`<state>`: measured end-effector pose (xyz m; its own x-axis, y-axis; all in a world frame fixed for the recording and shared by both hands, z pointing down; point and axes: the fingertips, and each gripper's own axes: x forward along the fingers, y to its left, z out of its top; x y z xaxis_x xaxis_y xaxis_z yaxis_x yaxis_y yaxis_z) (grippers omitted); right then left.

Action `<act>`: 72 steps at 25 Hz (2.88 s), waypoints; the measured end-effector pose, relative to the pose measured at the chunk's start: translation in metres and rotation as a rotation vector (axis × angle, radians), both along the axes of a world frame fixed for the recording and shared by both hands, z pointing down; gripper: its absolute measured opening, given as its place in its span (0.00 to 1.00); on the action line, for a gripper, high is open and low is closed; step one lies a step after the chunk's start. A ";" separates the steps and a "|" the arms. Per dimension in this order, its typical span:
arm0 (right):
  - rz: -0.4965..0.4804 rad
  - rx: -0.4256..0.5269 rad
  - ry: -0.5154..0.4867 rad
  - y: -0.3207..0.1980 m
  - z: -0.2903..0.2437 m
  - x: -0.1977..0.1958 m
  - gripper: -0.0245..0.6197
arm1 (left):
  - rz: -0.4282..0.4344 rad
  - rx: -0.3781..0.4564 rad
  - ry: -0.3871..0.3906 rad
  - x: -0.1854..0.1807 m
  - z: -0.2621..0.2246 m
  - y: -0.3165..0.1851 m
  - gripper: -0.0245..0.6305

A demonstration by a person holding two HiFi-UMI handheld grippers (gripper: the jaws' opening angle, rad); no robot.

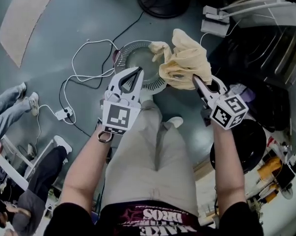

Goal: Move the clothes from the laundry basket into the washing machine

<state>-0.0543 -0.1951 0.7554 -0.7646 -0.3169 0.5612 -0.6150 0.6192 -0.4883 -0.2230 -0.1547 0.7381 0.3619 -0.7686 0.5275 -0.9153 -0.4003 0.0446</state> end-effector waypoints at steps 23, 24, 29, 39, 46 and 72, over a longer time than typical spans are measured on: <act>0.100 0.029 -0.061 0.041 -0.186 0.034 0.17 | 0.089 0.062 -0.010 0.054 -0.178 0.056 0.04; 0.105 0.030 -0.060 0.042 -0.193 0.034 0.17 | 0.091 0.062 -0.006 0.057 -0.183 0.059 0.04; 0.137 0.044 -0.105 0.044 -0.240 0.046 0.17 | 0.114 0.072 0.014 0.082 -0.209 0.069 0.04; 0.173 0.107 -0.185 0.051 -0.354 0.074 0.17 | 0.173 0.090 0.084 0.132 -0.251 0.079 0.05; 0.188 0.163 -0.248 0.056 -0.429 0.109 0.17 | 0.249 0.080 0.124 0.186 -0.256 0.086 0.05; 0.262 0.357 -0.445 0.117 -0.604 0.233 0.17 | 0.333 0.041 0.062 0.368 -0.212 0.060 0.07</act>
